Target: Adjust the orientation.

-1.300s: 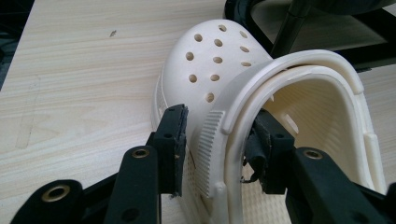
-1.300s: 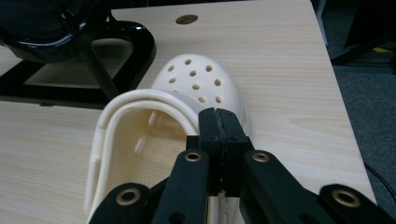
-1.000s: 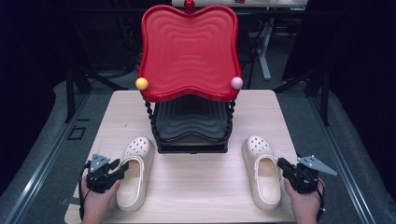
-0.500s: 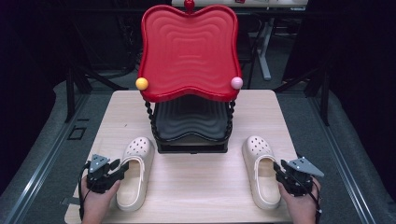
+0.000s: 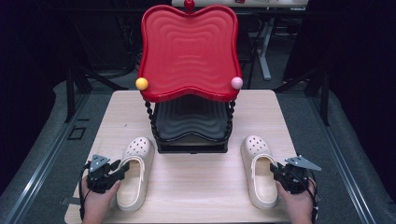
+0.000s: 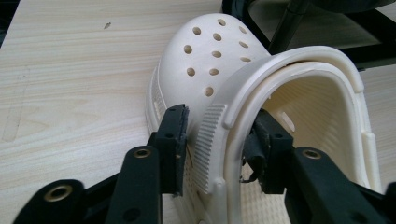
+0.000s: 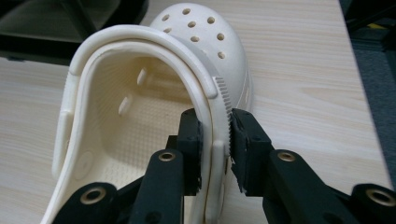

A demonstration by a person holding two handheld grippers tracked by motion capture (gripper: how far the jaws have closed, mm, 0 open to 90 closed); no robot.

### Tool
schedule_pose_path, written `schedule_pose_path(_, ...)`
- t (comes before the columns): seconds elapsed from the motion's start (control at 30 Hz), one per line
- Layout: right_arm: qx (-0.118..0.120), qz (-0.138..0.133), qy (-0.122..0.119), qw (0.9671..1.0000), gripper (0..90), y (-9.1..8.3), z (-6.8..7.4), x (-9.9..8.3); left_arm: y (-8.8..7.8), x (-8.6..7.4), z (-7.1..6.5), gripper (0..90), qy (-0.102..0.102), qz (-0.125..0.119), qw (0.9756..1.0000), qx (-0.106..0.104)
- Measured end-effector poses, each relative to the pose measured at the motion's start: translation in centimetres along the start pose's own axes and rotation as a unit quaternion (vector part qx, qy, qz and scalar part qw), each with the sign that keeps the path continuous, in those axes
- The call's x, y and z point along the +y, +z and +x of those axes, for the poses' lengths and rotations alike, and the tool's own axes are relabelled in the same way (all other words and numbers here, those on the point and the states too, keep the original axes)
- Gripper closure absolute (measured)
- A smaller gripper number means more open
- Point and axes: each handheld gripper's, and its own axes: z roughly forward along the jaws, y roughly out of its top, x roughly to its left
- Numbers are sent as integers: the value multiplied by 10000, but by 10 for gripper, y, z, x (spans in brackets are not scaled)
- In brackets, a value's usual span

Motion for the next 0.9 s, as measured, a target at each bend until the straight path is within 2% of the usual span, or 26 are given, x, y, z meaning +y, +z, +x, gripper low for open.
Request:
schedule_pose_path(0.27,75,-122,-80,9999,748,6,19,3,0,0,-2,648,22,8,10000,58)
schedule_pose_path(0.37,97,-84,-161,9998,745,7,26,3,-1,1,-5,681,96,15,9998,166)
schedule_pose_path(0.4,89,-57,-212,9997,744,7,28,2,-1,2,-8,689,101,30,9996,260)
schedule_pose_path(0.47,87,-35,-272,9996,739,8,31,1,-1,2,-9,690,92,32,9996,260)
schedule_pose_path(0.67,202,-81,-308,9993,681,6,26,-2,-2,0,-9,671,42,13,9999,147)
schedule_pose_path(0.8,126,-119,-503,9986,648,2,25,-3,-2,-3,-8,646,36,74,9999,138)
schedule_pose_path(0.87,148,-116,-524,9984,647,3,26,-3,-2,-3,-8,644,40,93,9998,148)
schedule_pose_path(0.9,94,-110,-645,9978,674,3,27,-3,-2,-4,-8,647,54,83,9998,179)
